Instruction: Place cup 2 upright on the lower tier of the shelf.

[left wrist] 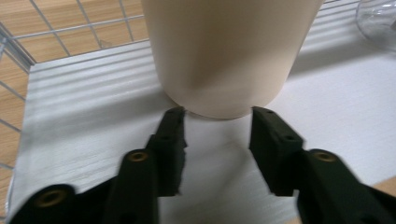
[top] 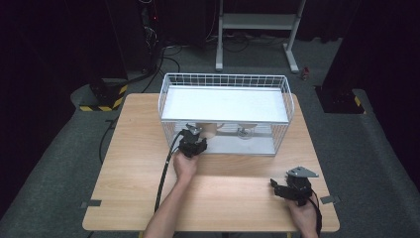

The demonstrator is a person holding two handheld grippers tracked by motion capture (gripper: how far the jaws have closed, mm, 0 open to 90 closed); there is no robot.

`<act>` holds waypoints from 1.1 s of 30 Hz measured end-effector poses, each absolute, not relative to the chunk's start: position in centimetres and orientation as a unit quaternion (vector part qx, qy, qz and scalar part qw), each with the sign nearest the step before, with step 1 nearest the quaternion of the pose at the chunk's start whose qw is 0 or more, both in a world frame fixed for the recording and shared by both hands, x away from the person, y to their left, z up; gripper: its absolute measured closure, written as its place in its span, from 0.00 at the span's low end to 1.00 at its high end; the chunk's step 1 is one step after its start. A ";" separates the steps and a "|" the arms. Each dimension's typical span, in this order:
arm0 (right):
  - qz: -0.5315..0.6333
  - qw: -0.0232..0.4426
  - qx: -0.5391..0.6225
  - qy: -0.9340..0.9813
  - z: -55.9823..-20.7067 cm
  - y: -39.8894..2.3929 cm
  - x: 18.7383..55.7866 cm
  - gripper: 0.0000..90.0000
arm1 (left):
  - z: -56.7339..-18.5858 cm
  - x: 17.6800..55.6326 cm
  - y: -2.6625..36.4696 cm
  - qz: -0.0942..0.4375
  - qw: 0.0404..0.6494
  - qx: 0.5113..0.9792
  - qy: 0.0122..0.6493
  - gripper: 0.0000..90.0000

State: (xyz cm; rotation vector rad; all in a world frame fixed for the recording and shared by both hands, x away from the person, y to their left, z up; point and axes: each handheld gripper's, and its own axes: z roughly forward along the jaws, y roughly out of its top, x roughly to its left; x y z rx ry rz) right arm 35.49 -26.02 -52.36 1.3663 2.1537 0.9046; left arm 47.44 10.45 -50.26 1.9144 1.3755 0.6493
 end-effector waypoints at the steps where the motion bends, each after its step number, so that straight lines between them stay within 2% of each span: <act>1: 0.326 0.216 0.493 0.777 -52.4 -26.0 35.5 0.27 | -50.2 47.3 10.5 0.244 0.344 0.740 0.525 0.57; 4: 0.326 0.216 0.493 0.777 -52.4 -26.0 35.5 0.27 | -50.1 46.8 10.8 0.247 0.340 0.749 0.513 0.50; 11: 0.326 0.216 0.492 0.777 -52.4 -26.0 35.5 0.27 | -50.1 45.7 11.3 0.222 0.352 0.749 0.514 0.43; 33: 0.326 0.216 0.492 0.778 -52.4 -26.0 35.5 0.27 | -48.4 43.2 12.2 0.228 0.389 0.746 0.489 0.43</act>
